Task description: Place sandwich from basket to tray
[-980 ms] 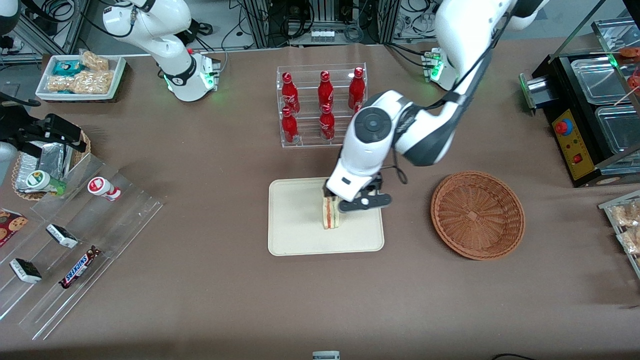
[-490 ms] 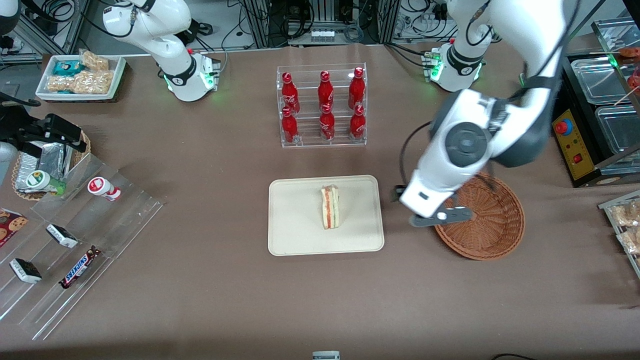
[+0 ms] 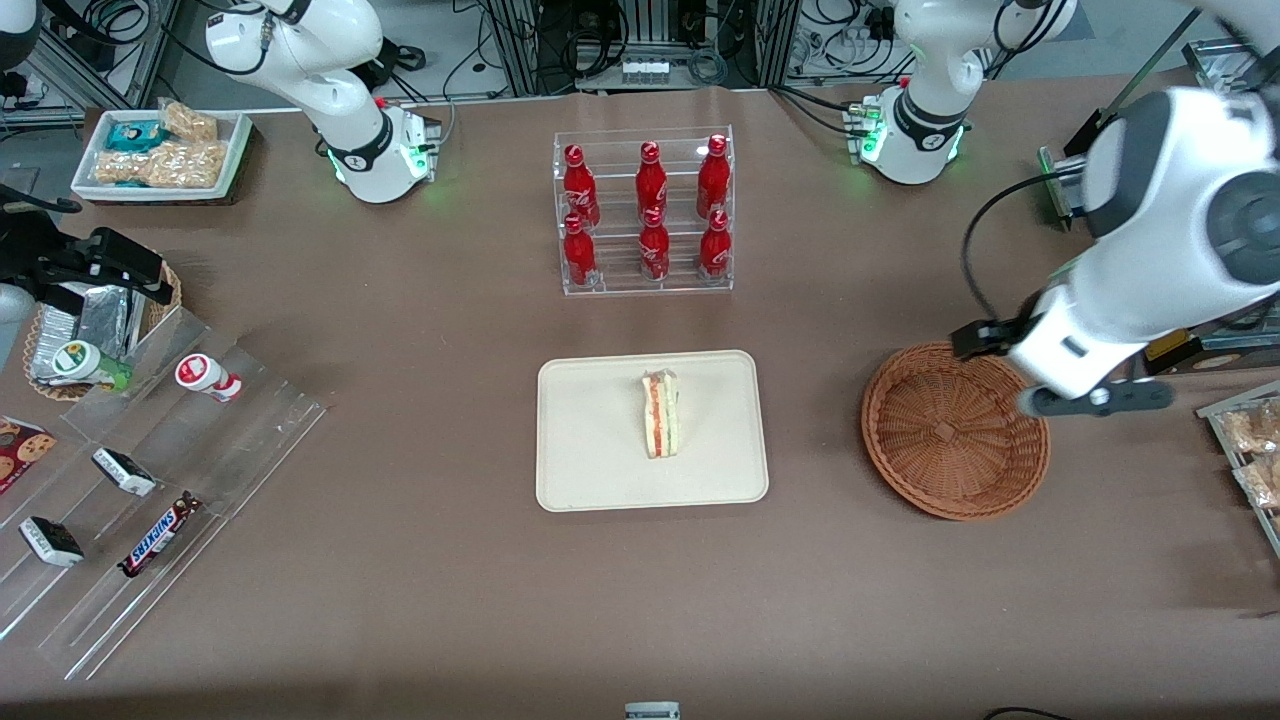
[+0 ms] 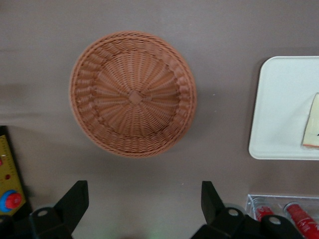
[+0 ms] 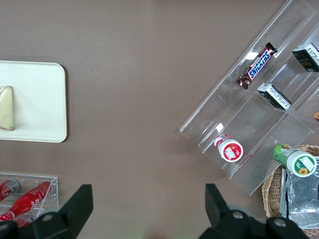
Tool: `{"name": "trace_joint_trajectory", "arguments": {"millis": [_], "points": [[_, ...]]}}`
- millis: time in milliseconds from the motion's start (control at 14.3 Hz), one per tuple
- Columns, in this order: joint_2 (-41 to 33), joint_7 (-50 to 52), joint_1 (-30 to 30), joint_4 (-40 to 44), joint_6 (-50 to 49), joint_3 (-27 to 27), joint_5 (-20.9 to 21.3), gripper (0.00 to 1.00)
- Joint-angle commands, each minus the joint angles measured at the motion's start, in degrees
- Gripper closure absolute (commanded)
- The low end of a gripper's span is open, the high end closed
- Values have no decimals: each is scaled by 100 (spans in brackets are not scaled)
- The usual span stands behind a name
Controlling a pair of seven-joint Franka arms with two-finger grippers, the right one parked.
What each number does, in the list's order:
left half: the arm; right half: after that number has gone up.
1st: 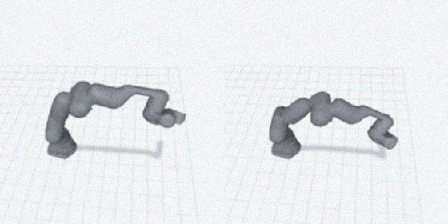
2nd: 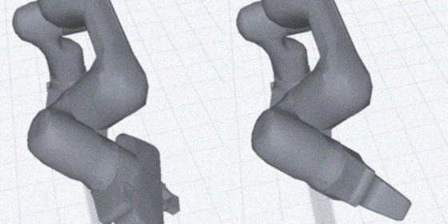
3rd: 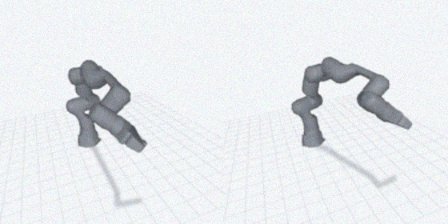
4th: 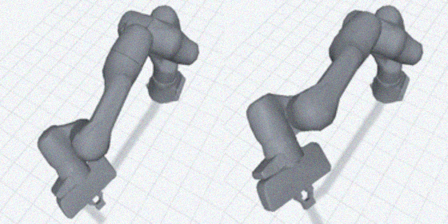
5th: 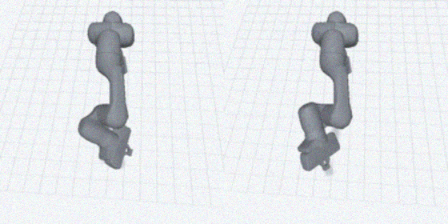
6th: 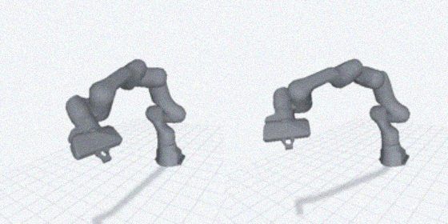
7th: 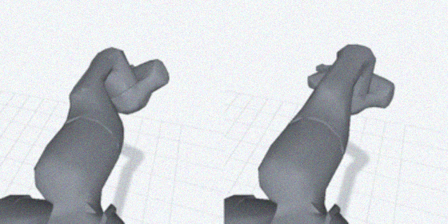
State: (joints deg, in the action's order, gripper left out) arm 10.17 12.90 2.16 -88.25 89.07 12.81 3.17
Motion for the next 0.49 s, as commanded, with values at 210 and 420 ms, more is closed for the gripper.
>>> {"name": "trace_joint_trajectory", "arguments": {"millis": [210, 420], "points": [[-603, -226, 495, -368, -30, 46, -193, 0], [-630, -218, 671, -368, -13, 46, -202, 0]]}}
